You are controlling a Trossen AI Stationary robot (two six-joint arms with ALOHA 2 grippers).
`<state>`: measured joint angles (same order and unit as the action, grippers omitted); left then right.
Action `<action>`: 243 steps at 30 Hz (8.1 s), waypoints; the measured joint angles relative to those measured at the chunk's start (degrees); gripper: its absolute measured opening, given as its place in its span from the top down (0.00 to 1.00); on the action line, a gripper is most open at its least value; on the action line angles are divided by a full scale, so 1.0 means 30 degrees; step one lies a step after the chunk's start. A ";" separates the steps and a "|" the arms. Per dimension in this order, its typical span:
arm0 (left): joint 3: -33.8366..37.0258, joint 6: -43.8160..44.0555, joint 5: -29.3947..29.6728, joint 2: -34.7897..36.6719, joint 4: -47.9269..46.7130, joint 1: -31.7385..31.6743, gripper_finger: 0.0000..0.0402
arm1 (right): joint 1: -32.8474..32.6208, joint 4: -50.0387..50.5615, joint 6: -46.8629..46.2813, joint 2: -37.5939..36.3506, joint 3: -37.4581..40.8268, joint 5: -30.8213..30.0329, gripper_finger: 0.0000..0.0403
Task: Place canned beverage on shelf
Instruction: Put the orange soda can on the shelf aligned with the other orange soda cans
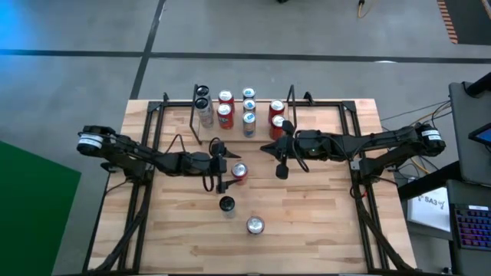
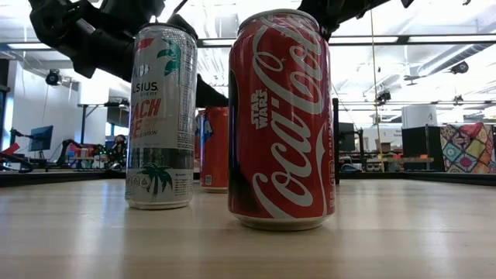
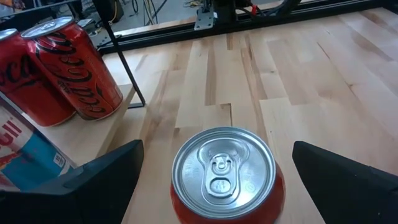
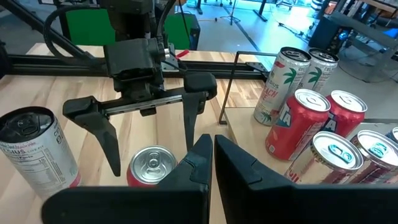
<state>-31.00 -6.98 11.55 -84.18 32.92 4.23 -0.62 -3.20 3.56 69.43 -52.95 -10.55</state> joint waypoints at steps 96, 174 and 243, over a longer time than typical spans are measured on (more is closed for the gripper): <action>-0.1599 1.0140 1.1482 0.3223 -0.7421 -0.2274 0.28 | 0.0051 -0.0094 -0.0033 0.0001 0.0087 -0.1705 0.98; -0.3644 0.8488 1.1970 -0.0328 -0.7385 -0.4175 0.22 | 0.0051 -0.0029 -0.0054 0.0007 0.0299 -0.1705 0.98; -0.3778 0.8017 1.1978 -0.0313 -0.6857 -0.4197 0.02 | 0.0051 -0.0168 -0.0186 0.0007 0.0299 -0.1703 0.98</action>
<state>-42.34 17.07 47.48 -85.12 12.35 -8.36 -0.47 -3.70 3.01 69.45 -52.05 -15.66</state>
